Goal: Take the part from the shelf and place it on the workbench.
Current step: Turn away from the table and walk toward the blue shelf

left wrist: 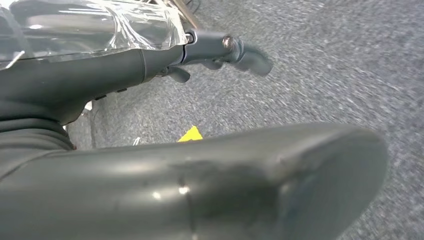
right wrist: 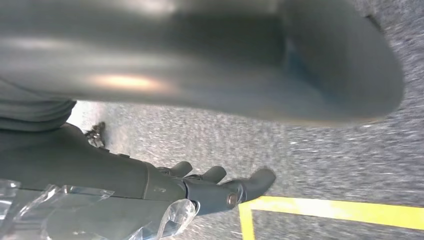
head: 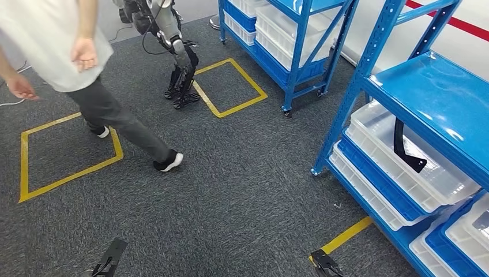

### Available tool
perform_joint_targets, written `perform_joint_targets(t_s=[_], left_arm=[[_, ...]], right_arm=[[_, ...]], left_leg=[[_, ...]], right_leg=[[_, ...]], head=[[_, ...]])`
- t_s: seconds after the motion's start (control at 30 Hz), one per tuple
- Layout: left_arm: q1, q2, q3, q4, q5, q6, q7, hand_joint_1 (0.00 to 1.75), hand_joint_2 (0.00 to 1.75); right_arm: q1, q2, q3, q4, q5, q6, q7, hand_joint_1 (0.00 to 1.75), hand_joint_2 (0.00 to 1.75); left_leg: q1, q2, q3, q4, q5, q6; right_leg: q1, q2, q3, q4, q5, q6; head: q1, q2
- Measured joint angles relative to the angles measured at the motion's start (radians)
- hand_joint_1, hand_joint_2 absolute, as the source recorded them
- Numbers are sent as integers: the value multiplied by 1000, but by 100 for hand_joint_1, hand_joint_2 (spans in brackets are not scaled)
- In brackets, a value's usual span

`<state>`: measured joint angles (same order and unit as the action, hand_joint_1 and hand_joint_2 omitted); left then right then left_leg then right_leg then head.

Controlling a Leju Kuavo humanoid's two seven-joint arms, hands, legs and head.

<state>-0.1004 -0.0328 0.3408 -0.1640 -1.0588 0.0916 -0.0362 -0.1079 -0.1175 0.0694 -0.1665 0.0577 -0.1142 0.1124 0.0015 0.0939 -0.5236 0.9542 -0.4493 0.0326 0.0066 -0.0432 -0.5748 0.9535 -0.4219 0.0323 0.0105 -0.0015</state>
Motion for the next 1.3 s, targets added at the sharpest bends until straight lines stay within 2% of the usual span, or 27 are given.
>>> perform_joint_targets(t_s=[0.03,0.1,0.17,0.2,0.23,0.27,0.3,0.37,0.4,0.47,0.5,0.53,0.6,0.63,0.67,0.73,0.77,0.8,0.87,0.93,1.0,1.07,1.1,1.17,1.23,1.27,1.3], left_arm=[[-1,-1,0,0,0,0,0,0,0],[-1,-1,0,0,0,1,0,0,0],[1,-2,0,0,0,1,2,0,0],[3,-2,0,0,0,1,4,0,0],[5,-2,0,0,0,1,5,0,0],[5,-2,0,0,1,1,6,0,0],[5,-3,0,0,1,1,6,0,0],[2,-3,0,0,1,1,7,0,0],[1,-3,0,0,0,1,7,0,0],[1,-4,0,0,0,1,8,0,0],[1,-5,0,0,0,1,9,0,0],[0,-5,0,0,0,1,9,0,0],[-2,-6,0,0,0,1,9,0,87],[-1,-6,0,0,0,2,9,0,131],[1,-6,0,0,0,2,9,0,175],[3,-6,0,0,0,2,10,0,175],[3,-7,0,0,0,2,10,0,175],[2,-7,0,0,0,2,10,0,175],[2,-9,0,0,0,2,10,0,175],[1,-9,0,0,0,2,10,0,175],[-1,-9,0,0,0,2,10,0,175],[-1,-10,0,0,0,2,10,0,175],[-1,-10,0,0,0,2,10,0,175],[1,-10,0,0,0,2,11,0,175],[3,-9,0,0,0,2,11,0,175],[4,-9,0,0,0,2,11,0,175],[3,-9,0,0,0,2,11,0,175]], right_arm=[[1,0,0,0,1,0,1,0,0],[2,-1,0,1,2,0,2,0,0],[0,-1,0,1,2,0,3,0,0],[-1,-1,0,1,3,0,4,0,0],[0,-1,0,1,3,0,5,0,0],[0,-1,0,1,2,0,6,0,0],[1,-1,0,1,2,0,6,0,0],[1,-1,0,1,2,0,7,0,0],[0,-1,0,1,2,0,8,0,0],[1,-2,0,1,3,1,10,0,0],[4,-4,0,1,3,1,11,0,0],[7,-6,0,1,3,1,11,0,0],[9,-8,0,2,3,1,13,0,0],[7,-8,1,2,3,2,13,0,0],[4,-9,1,2,3,2,13,0,0],[3,-9,1,2,3,2,14,0,0],[4,-9,1,2,3,2,14,0,0],[5,-9,1,2,3,2,15,0,0],[4,-10,1,2,3,2,15,0,0],[0,-11,1,2,3,2,15,0,0],[0,-11,1,2,3,2,15,0,0],[3,-11,1,2,3,2,15,0,0],[3,-11,1,2,3,2,15,0,0],[1,-11,1,2,3,2,15,0,0],[0,-10,1,2,3,2,15,0,0],[1,-10,1,2,4,2,15,0,0],[1,-10,1,2,3,2,16,0,0]], left_leg=[[2,-2,-1,5,-6,-5],[6,-34,-28,71,-47,-14],[8,-72,-97,216,-112,-18],[8,-80,-131,284,-135,-20],[8,-83,-152,320,-139,-20],[8,-85,-152,311,-122,-19],[8,-88,-130,259,-88,-17],[11,-125,-61,102,-15,-13],[12,-142,-37,46,6,-11],[11,-155,-22,9,13,-7],[11,-145,-21,7,17,-2],[10,-138,-20,5,19,4],[12,-120,-19,0,24,17],[12,-109,-18,-1,24,21],[11,-98,-18,-1,23,24],[9,-76,-17,-1,20,26],[10,-66,-15,-1,19,25],[10,-57,-13,-1,17,24],[8,-38,-6,-1,11,17],[2,-21,-1,1,4,8],[0,-5,2,0,0,-1],[4,-15,-1,13,-13,-13],[7,-33,-13,43,-32,-17],[10,-72,-72,171,-96,-23],[10,-83,-139,302,-140,-25],[10,-84,-151,320,-135,-24],[10,-86,-144,295,-111,-22]], right_leg=[[-1,9,0,-1,1,-5],[-6,27,3,-4,4,-17],[-8,48,4,-4,5,-23],[-8,60,4,-4,5,-24],[-7,73,5,-4,5,-24],[-7,87,6,-4,5,-24],[-7,101,8,-3,5,-24],[-7,126,10,-2,5,-21],[-7,137,8,-1,5,-19],[-6,155,0,0,8,-10],[-7,163,-3,-2,10,-5],[-8,154,-6,1,9,0],[-6,108,-29,51,-25,9],[-6,79,-56,112,-58,13],[-7,64,-91,187,-94,17],[-10,56,-148,305,-134,21],[-12,54,-152,314,-127,23],[-13,50,-132,275,-100,23],[-11,19,-52,120,-33,21],[-5,-6,-2,16,-1,14],[-1,5,-2,5,-1,3],[-3,23,-1,3,1,-8],[-5,32,0,1,2,-14],[-8,50,0,0,4,-21],[-7,74,1,0,4,-24],[-6,87,2,1,4,-24],[-6,100,3,1,4,-24]], head=[[0,0],[-1,0],[-3,0],[-3,0],[-4,0],[-4,0],[-4,0],[-4,0],[-4,0],[-4,0],[-3,0],[-3,0],[-2,0],[-1,0],[0,0],[0,0],[0,0],[0,0],[0,0],[-1,0],[-1,0],[-2,0],[-2,0],[-4,0],[-4,0],[-5,0],[-5,0]])
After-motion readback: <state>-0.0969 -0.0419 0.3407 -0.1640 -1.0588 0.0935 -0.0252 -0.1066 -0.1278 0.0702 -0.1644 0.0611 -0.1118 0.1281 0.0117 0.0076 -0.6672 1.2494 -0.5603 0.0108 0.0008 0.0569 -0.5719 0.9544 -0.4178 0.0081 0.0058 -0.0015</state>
